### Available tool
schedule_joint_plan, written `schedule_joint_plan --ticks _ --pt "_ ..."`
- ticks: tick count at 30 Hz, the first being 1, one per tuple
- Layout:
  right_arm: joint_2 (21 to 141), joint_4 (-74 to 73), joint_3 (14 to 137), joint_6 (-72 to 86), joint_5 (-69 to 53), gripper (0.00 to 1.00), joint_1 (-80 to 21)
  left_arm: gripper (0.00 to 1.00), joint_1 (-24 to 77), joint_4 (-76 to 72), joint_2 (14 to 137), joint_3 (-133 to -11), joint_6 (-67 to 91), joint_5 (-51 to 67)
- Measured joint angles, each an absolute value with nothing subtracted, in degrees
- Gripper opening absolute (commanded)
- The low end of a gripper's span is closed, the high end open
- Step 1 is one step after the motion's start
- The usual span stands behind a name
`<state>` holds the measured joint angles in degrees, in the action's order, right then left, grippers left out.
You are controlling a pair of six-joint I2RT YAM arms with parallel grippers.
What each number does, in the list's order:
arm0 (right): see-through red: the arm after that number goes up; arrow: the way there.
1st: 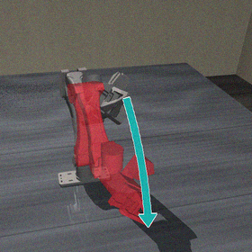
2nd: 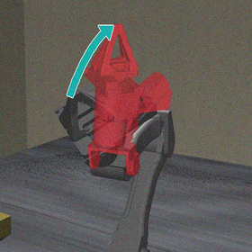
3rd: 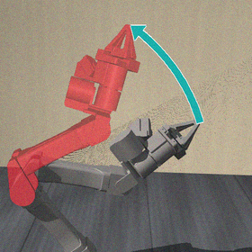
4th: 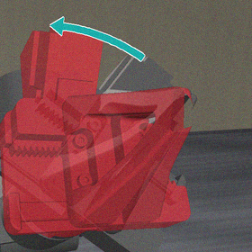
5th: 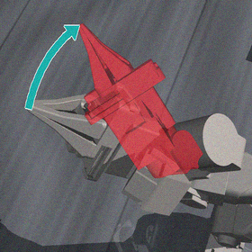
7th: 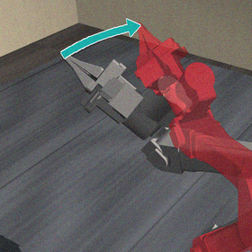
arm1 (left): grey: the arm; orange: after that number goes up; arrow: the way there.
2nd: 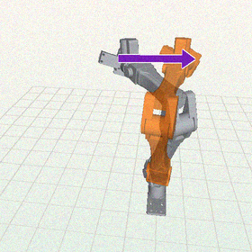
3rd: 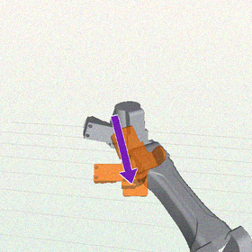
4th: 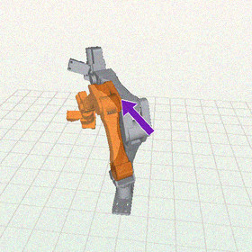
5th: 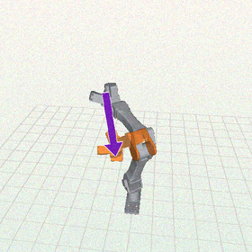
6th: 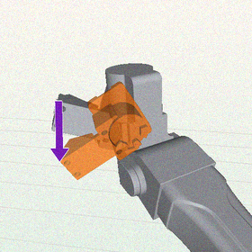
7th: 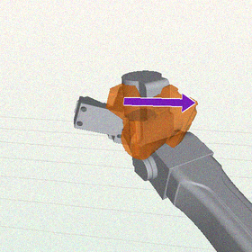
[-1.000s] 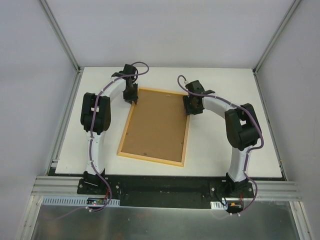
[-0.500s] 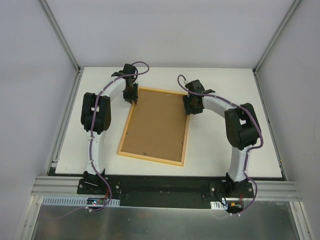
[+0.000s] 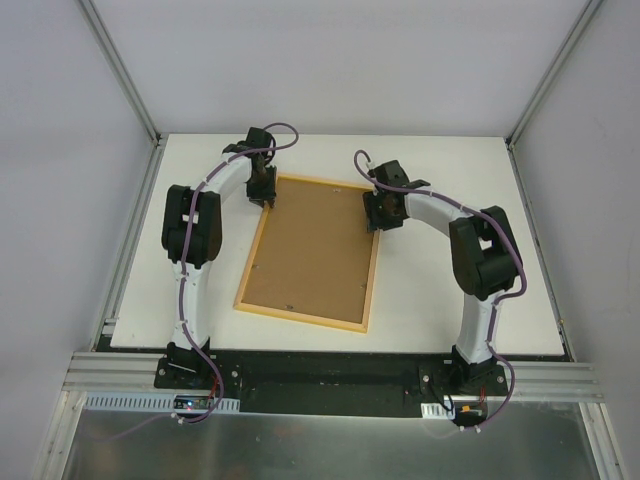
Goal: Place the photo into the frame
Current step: Adjust the photo frame at the center of the board.
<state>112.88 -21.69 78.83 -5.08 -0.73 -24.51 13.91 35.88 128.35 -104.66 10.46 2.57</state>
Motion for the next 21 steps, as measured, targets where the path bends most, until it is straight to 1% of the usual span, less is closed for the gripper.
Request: schedule_joint_plan --ticks 11,21 --pt "112.9 -21.7 79.0 -5.0 0.2 0.47 -24.5 0.0 13.9 35.9 128.4 -104.7 10.4 2.7" --pt "114.8 -21.7 81.6 -4.1 1.3 0.4 -24.4 0.0 13.9 35.9 128.4 -104.7 10.4 2.8"
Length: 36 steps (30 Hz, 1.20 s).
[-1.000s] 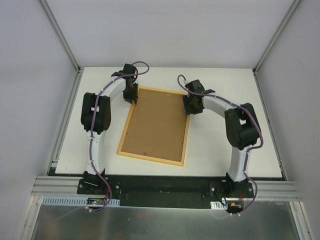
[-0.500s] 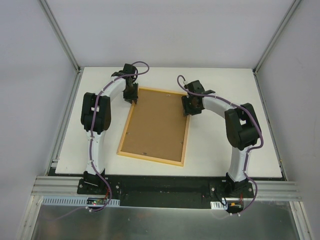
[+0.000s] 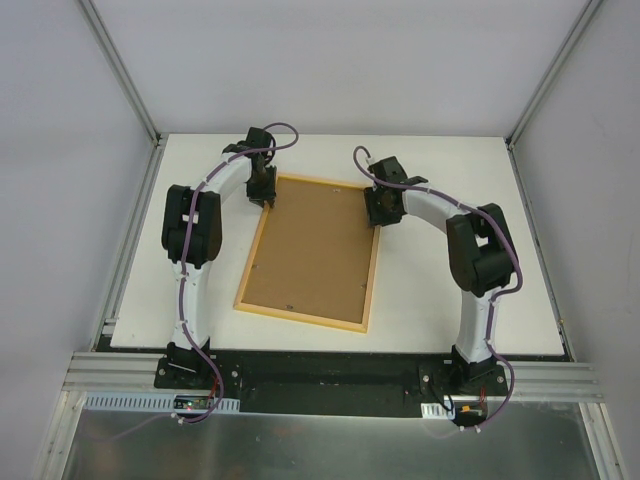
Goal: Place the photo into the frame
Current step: Adjust the photo frame at the center of the board.
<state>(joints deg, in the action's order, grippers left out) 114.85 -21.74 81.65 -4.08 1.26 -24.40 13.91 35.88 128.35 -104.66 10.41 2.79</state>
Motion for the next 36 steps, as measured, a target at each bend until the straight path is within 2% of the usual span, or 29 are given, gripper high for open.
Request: schedule_joint_plan --ticks 14,25,27,29,33,36 --pt "114.7 -20.8 81.0 -3.1 1.2 0.3 -24.2 0.0 13.9 35.9 128.5 -104.9 10.4 2.8" --pt "114.7 -20.8 81.1 1.0 4.2 0.06 -24.9 0.0 13.9 35.9 128.6 -105.0 10.4 2.9" --pt "114.8 -20.8 81.2 1.9 4.9 0.05 -25.1 0.0 13.9 35.9 128.6 -105.0 10.4 2.9" --pt "114.8 -20.8 81.2 2.6 5.3 0.08 -25.2 0.0 13.9 35.9 128.6 -105.1 10.4 2.9" --pt "114.8 -20.8 81.2 3.2 6.0 0.22 -25.3 0.0 13.9 36.1 128.7 -105.4 10.7 2.8" --pt "114.7 -20.8 81.0 3.7 6.1 0.35 -25.3 0.11 13.6 36.4 128.9 -105.7 11.4 2.9"
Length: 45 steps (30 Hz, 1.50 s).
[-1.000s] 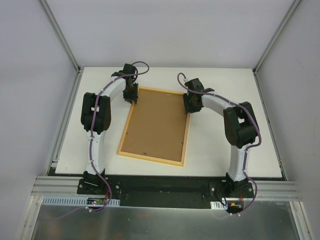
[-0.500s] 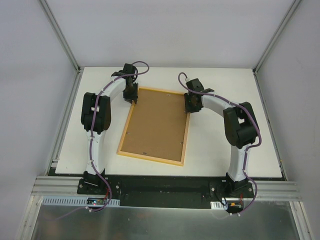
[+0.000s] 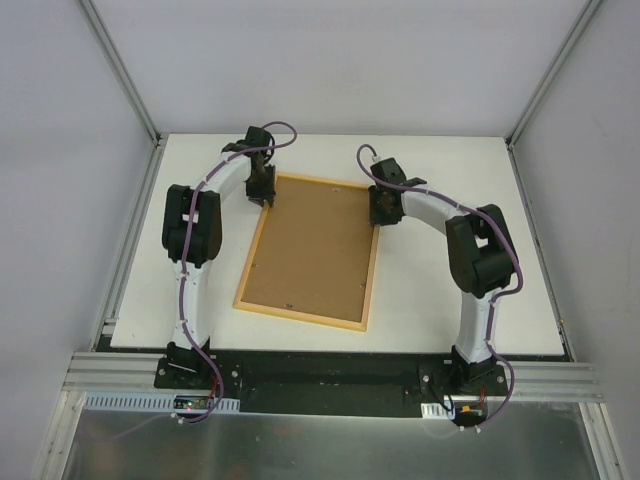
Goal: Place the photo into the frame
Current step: Adjust the photo frame at the center of the board.
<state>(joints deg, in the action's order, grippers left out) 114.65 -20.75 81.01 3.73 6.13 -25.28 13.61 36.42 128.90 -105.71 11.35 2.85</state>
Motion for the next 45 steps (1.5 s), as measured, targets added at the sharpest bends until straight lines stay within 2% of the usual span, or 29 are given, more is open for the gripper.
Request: schedule_joint_plan --ticks 1,6,7,11,16,21,32,37,45 --pt "114.5 -20.6 80.9 3.8 6.0 0.36 -25.3 0.15 13.4 36.4 128.9 -105.7 11.6 2.9" --pt "114.1 -19.9 80.2 4.0 5.2 0.35 -25.5 0.47 12.6 36.5 128.9 -105.7 13.0 4.1" --pt "114.1 -19.9 80.1 4.1 5.1 0.35 -25.5 0.5 12.6 36.6 128.9 -105.7 13.3 4.3" --pt "113.9 -20.0 80.0 4.4 5.0 0.36 -25.5 0.59 11.6 37.0 128.7 -105.5 16.6 4.3" --pt "113.2 -20.1 78.9 5.3 3.7 0.44 -25.4 0.65 9.6 37.4 122.4 -97.9 24.0 2.7" --pt "112.1 -20.3 77.5 6.0 2.0 0.45 -25.0 0.66 8.4 37.7 108.4 -82.7 34.2 0.7" --pt "108.9 -19.7 75.5 6.7 1.0 0.45 -24.6 0.54 8.6 39.3 76.5 -49.2 60.2 2.0" --pt "106.6 -19.7 75.5 6.9 0.9 0.46 -24.5 0.53 9.7 39.9 65.5 -40.2 67.1 3.2" --pt "105.1 -19.5 75.0 7.0 0.8 0.46 -24.4 0.53 15.9 39.2 61.8 -36.0 73.2 5.0"
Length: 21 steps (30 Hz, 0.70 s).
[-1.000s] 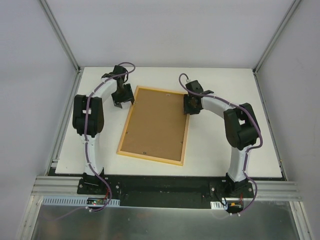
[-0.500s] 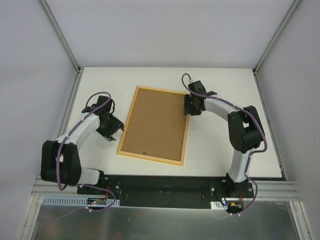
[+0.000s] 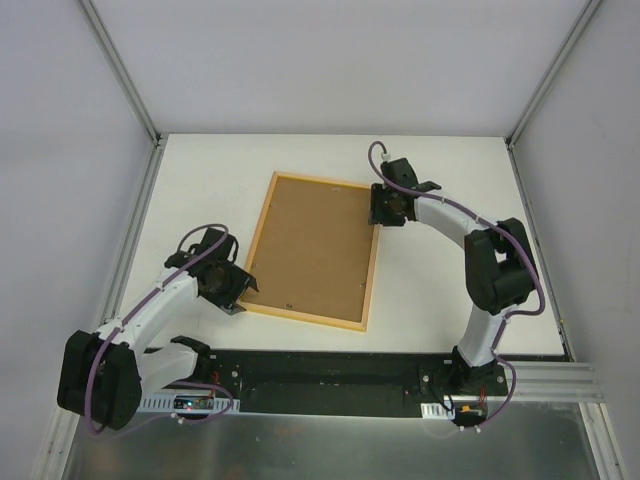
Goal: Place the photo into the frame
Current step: Adjust the photo frame at the center of the board.
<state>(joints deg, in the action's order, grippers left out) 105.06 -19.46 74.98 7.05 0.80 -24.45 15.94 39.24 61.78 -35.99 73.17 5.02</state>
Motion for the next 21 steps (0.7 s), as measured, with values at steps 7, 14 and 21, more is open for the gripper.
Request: schedule_joint_plan --ticks 7,14,21 --pt "104.8 -19.5 73.0 7.2 0.8 0.45 -24.4 0.46 22.2 39.1 61.6 -33.2 78.3 5.1" --pt "103.5 -19.5 72.4 7.3 0.9 0.45 -24.4 0.37 24.0 37.2 64.3 -32.7 80.7 5.0" --pt "101.6 -19.5 72.3 7.3 1.2 0.45 -24.4 0.25 24.4 34.0 69.1 -32.6 81.6 5.2"
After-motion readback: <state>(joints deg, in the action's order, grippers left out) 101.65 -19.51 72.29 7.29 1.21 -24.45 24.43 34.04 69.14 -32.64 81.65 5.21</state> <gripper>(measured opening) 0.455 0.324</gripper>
